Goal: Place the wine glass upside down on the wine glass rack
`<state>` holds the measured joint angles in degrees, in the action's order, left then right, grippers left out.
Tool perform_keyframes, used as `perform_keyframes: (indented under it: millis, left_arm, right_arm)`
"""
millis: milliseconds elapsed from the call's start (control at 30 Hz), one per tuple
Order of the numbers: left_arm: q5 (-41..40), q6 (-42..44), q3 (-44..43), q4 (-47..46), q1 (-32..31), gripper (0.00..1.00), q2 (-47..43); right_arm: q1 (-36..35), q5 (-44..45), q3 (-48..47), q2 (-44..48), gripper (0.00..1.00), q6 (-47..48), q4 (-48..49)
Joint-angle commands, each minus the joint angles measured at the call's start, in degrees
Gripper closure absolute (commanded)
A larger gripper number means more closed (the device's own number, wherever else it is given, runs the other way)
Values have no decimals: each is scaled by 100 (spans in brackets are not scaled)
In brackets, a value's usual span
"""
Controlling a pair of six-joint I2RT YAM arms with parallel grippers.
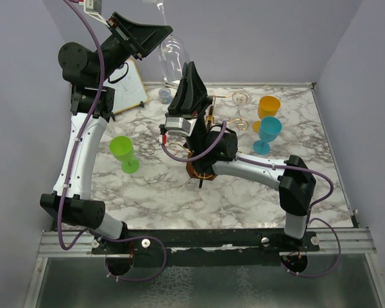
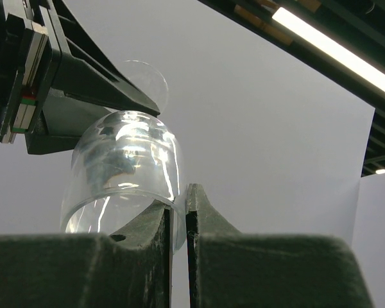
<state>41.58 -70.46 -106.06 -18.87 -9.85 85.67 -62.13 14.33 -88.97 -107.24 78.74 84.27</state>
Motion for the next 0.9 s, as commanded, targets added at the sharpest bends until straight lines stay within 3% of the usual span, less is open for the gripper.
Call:
perform_keyframes:
  millis: [0, 267, 567, 633, 767, 867]
  left_arm:
    - [362, -209, -152, -476, -44, 67, -15]
    - [335, -434, -162, -665, -39, 71, 87]
    - [281, -940, -122, -748, -18, 67, 154]
    - [273, -971, -102, -777, -17, 71, 136]
    - [276, -1001, -120, -811, -17, 88, 118]
    - [283, -988, -143, -785, -11, 88, 89]
  right_arm:
    - [29, -56, 102, 154, 99, -178, 899]
    - [25, -214, 281, 206, 99, -309, 875]
    - [30, -422, 448, 245, 99, -337, 811]
    - [38, -383, 428, 235, 99, -286, 848]
    - [69, -284, 340, 201, 99, -213, 882]
    - [104, -164, 251, 160, 99, -171, 962]
